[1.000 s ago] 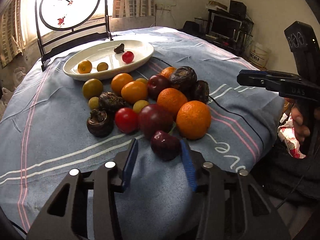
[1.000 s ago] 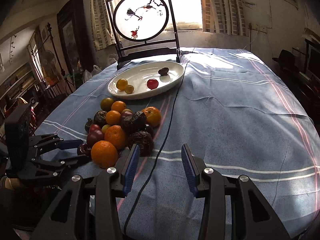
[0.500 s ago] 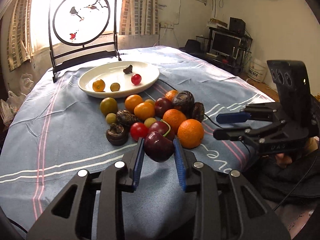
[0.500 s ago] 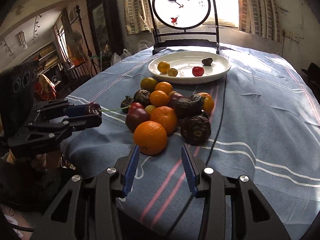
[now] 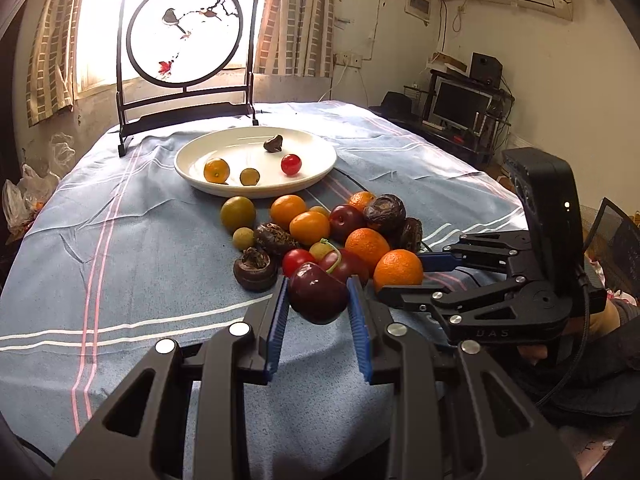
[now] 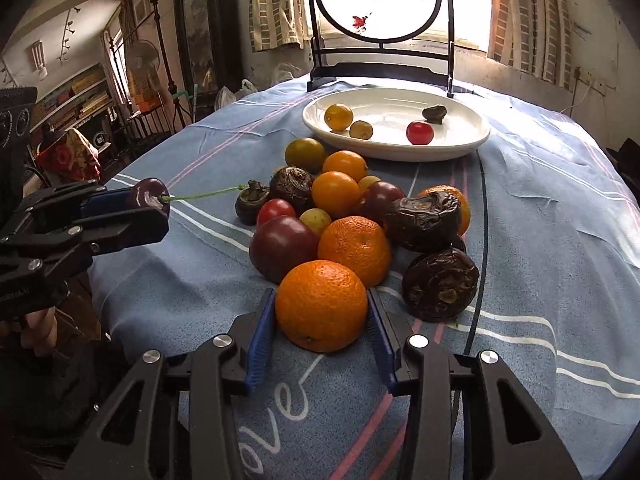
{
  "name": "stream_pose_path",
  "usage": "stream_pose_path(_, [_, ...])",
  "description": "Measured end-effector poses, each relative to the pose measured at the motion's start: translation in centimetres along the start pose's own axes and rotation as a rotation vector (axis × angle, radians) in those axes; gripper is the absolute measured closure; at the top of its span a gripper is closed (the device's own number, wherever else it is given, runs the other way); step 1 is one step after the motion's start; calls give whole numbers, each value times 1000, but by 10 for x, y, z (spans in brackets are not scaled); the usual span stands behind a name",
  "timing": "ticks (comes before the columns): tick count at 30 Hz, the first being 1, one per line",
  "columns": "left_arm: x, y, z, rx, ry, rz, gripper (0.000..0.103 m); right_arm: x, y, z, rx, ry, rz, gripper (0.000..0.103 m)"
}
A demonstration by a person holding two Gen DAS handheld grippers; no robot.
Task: Organize fruits
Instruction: 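Grasp a dark red cherry with the left tool while the right tool grasps a mandarin, then place the cherry and mandarin on the plate and open both tools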
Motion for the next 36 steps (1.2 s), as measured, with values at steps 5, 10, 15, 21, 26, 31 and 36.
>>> stream_pose_path(5, [5,-8,0,-12,10,21,75,-5,-5,26,-64,-21,-8,60])
stream_pose_path(10, [12,-39,-10,-34,18,44,75,-43,-37,46,-133,0,-61,60])
stream_pose_path(15, [18,-92,-43,-50,4,34,75,-91,-87,34,-158,15,-110,60])
stream_pose_path(21, [45,-148,-117,20,-41,113,74,-133,-132,-36,-75,52,-157,60])
stream_pose_path(26, [70,-173,-177,102,-77,198,74,-153,-149,-90,-15,96,-164,59])
stream_pose_path(31, [89,-179,-173,78,-103,268,53,-157,-154,-82,-74,147,-142,51])
stream_pose_path(36, [80,-159,-125,39,-120,191,40,-147,-142,-38,-128,134,-144,51])
Point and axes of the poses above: each gripper's, at about its wrist camera, not at the fingertips, and z roughly against the way its jaws point, x to its left, y to its underside, the point moved 4 cm from there along -z, roughly the way its jaws point, and after that the axes turned 10 degrees about z, right-handed, at the moved point
